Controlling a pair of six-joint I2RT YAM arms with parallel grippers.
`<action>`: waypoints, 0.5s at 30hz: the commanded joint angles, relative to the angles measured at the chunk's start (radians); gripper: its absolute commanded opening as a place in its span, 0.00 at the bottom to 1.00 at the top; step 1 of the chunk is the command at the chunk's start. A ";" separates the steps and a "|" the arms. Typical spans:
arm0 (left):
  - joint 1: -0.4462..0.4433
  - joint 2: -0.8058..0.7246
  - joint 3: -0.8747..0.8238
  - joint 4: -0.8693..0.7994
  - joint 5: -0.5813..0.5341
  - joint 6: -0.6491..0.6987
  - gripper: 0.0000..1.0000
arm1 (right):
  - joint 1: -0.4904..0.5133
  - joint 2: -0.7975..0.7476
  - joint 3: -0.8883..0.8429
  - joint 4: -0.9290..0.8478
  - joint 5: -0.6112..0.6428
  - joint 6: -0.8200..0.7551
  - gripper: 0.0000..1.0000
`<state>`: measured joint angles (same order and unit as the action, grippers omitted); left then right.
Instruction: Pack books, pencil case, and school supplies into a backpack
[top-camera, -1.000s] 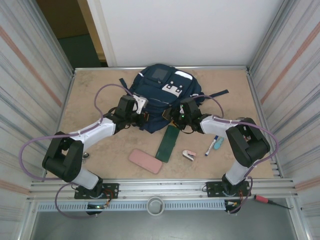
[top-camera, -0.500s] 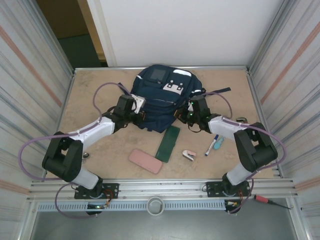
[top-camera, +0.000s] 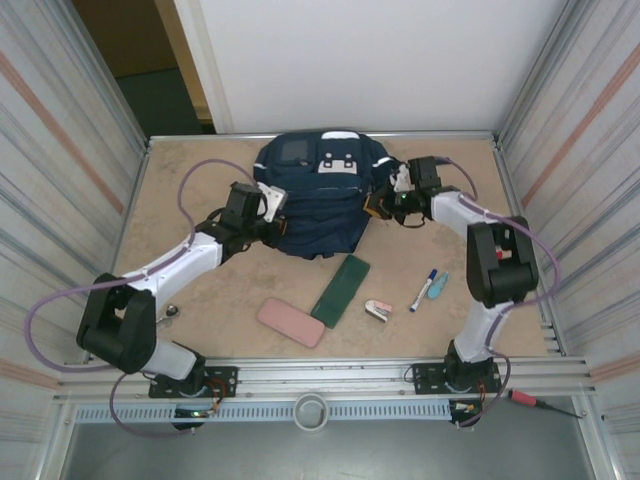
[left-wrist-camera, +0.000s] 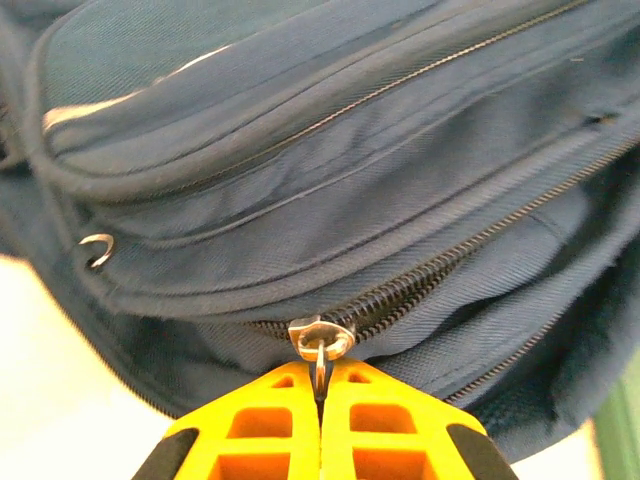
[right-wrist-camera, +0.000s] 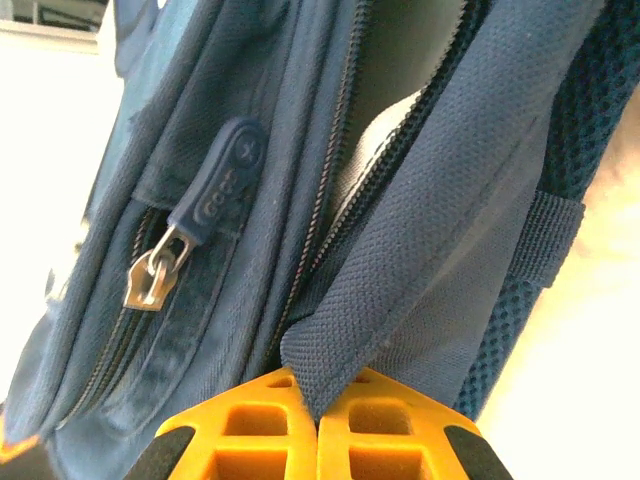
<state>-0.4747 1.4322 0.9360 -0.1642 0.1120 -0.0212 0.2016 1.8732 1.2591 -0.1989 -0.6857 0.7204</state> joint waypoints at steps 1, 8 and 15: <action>-0.043 -0.047 0.004 -0.024 0.051 -0.044 0.00 | 0.003 0.090 0.161 -0.097 -0.031 -0.078 0.10; -0.131 0.022 0.053 0.018 0.077 -0.093 0.00 | -0.051 -0.143 -0.041 -0.102 0.121 -0.072 0.62; -0.144 0.042 0.080 0.020 0.075 -0.088 0.00 | 0.171 -0.393 -0.409 0.105 0.213 0.148 0.83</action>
<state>-0.6155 1.4784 0.9672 -0.1791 0.1673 -0.1017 0.3038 1.4921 0.9073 -0.1928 -0.5312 0.7593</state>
